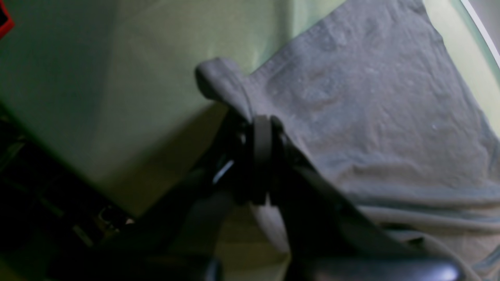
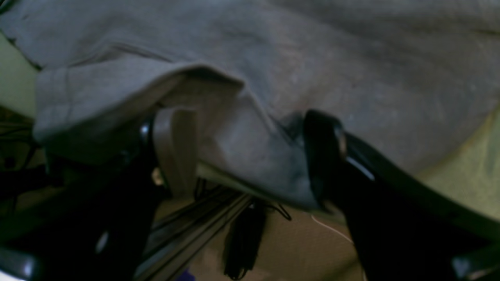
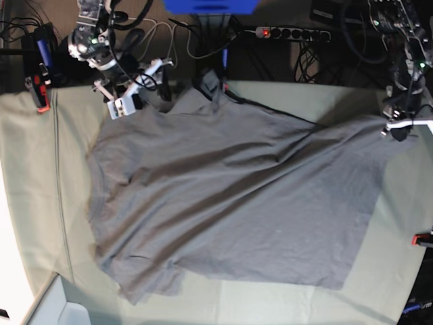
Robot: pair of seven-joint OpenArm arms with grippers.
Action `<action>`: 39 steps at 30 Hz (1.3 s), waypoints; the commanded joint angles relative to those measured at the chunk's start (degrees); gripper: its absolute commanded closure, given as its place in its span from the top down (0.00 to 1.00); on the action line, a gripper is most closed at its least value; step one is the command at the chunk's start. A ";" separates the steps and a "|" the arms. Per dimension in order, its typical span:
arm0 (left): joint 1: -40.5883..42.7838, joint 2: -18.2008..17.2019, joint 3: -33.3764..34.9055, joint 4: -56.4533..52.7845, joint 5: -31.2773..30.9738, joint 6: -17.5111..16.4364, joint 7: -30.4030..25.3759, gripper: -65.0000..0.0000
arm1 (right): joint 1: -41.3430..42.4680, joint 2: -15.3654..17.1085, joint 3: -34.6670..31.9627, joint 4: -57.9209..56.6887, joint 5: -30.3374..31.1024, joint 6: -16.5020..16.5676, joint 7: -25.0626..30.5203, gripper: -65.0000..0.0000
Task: Layout the t-shirt on the table in an organized manner, then fold the t-shirt properly
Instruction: 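Hold the collar edge with both grippers and pull it taut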
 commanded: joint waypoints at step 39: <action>5.43 -0.60 -0.42 4.07 -0.66 -0.23 -1.27 0.00 | -10.64 1.66 13.78 21.26 10.54 0.17 -0.51 0.00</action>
